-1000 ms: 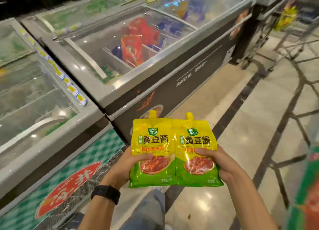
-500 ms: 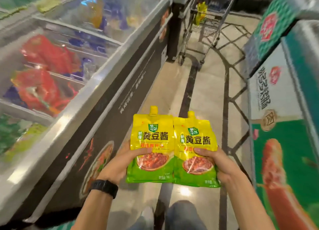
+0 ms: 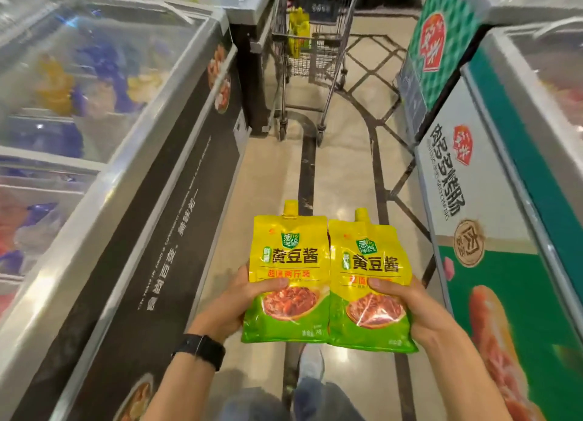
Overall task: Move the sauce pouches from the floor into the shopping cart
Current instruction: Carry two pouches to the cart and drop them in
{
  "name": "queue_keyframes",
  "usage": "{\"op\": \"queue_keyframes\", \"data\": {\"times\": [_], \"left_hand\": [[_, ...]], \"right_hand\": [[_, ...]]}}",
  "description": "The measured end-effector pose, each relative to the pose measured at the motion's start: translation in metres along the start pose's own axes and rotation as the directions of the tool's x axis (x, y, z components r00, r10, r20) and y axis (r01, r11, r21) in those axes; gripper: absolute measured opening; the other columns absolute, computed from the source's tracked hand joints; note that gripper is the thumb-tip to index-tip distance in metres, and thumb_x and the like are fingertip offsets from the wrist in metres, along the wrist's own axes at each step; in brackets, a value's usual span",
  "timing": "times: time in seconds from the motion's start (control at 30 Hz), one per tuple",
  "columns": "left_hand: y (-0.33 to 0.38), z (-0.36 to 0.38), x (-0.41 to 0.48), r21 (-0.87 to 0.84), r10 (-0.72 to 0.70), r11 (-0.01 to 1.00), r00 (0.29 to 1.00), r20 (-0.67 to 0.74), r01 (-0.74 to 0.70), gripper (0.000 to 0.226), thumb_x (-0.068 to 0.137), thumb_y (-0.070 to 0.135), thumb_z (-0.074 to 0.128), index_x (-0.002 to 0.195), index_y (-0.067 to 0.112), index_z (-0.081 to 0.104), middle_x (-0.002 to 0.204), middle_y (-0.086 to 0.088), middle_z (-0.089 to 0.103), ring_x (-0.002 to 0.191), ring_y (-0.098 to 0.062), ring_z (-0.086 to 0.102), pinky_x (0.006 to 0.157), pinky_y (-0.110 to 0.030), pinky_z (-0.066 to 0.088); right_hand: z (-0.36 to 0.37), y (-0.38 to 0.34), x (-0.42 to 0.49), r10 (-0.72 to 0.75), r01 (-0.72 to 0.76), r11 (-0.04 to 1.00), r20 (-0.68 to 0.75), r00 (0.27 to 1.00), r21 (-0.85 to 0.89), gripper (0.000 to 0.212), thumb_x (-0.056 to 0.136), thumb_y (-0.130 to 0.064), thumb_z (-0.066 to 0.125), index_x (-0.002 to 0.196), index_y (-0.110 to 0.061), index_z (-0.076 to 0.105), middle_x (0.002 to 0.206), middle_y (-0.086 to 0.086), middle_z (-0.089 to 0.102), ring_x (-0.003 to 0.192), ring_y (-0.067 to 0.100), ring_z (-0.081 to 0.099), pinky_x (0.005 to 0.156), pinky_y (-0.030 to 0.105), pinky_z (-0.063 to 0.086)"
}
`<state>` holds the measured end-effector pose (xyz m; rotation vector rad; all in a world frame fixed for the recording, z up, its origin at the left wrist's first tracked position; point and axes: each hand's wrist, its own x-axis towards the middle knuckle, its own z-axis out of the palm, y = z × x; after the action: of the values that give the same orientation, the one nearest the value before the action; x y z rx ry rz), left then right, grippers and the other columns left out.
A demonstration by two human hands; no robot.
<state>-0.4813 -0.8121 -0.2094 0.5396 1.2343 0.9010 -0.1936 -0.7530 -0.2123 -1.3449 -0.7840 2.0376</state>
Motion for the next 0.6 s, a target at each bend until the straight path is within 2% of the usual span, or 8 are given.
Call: {"op": "queue_keyframes", "data": {"times": [0.07,0.17,0.3,0.4,0.53,0.6], "left_hand": [[0.031,0.006,0.033,0.021,0.019,1.000,1.000,0.005,-0.019,0.064,0.064,0.016,0.083,0.125,0.014,0.062,0.119,-0.015,0.073,0.106,-0.034,0.072,0.086,-0.041,0.061],[0.075,0.009,0.085,0.010,0.038,0.999,0.999,-0.012,-0.038,0.060,0.063,0.016,0.084,0.119,0.018,0.064,0.115,-0.013,0.075,0.104,-0.033,0.072,0.088,-0.045,0.060],[0.128,0.008,0.158,0.024,0.062,0.998,0.998,-0.024,-0.061,0.072,0.053,0.022,0.087,0.122,0.017,0.064,0.119,-0.015,0.073,0.109,-0.036,0.070,0.098,-0.052,0.053],[0.173,0.003,0.227,0.011,0.065,0.998,0.998,-0.023,-0.065,0.069,0.050,0.022,0.086,0.116,0.020,0.065,0.116,-0.014,0.075,0.106,-0.035,0.071,0.095,-0.049,0.054],[0.235,0.003,0.322,0.030,0.045,0.998,0.998,0.037,-0.046,0.071,0.052,0.020,0.087,0.119,0.014,0.065,0.114,-0.014,0.075,0.100,-0.032,0.074,0.084,-0.041,0.061],[0.268,0.010,0.366,0.031,0.030,0.999,0.998,0.057,-0.032,0.060,0.060,0.012,0.083,0.117,0.014,0.066,0.113,-0.015,0.075,0.097,-0.031,0.075,0.082,-0.040,0.062]], "right_hand": [[-0.001,-0.034,0.032,-0.026,0.026,1.000,-0.006,1.000,-0.012,0.110,0.019,-0.025,0.100,0.121,-0.009,0.063,0.111,0.018,0.072,0.099,0.037,0.070,0.084,0.045,0.055],[-0.003,-0.082,0.080,-0.035,0.035,0.999,0.001,0.999,0.002,0.111,0.020,-0.023,0.100,0.124,-0.011,0.060,0.110,0.017,0.072,0.097,0.037,0.071,0.076,0.043,0.058],[-0.006,-0.139,0.152,-0.057,0.057,0.998,0.001,0.998,-0.006,0.115,0.020,-0.025,0.100,0.126,-0.009,0.059,0.111,0.017,0.073,0.097,0.036,0.071,0.072,0.040,0.059],[-0.007,-0.187,0.211,-0.045,0.045,0.999,-0.039,0.998,-0.001,0.116,0.019,-0.025,0.100,0.126,-0.011,0.059,0.109,0.016,0.073,0.096,0.036,0.072,0.074,0.041,0.058],[-0.009,-0.252,0.280,-0.084,0.085,0.996,-0.087,0.993,0.003,0.092,0.027,-0.021,0.098,0.113,-0.011,0.066,0.097,0.013,0.076,0.082,0.030,0.075,0.064,0.036,0.059],[-0.014,-0.289,0.309,-0.088,0.091,0.995,-0.106,0.990,0.029,0.082,0.031,-0.015,0.097,0.107,-0.010,0.068,0.093,0.013,0.077,0.078,0.028,0.075,0.059,0.034,0.060]]}}
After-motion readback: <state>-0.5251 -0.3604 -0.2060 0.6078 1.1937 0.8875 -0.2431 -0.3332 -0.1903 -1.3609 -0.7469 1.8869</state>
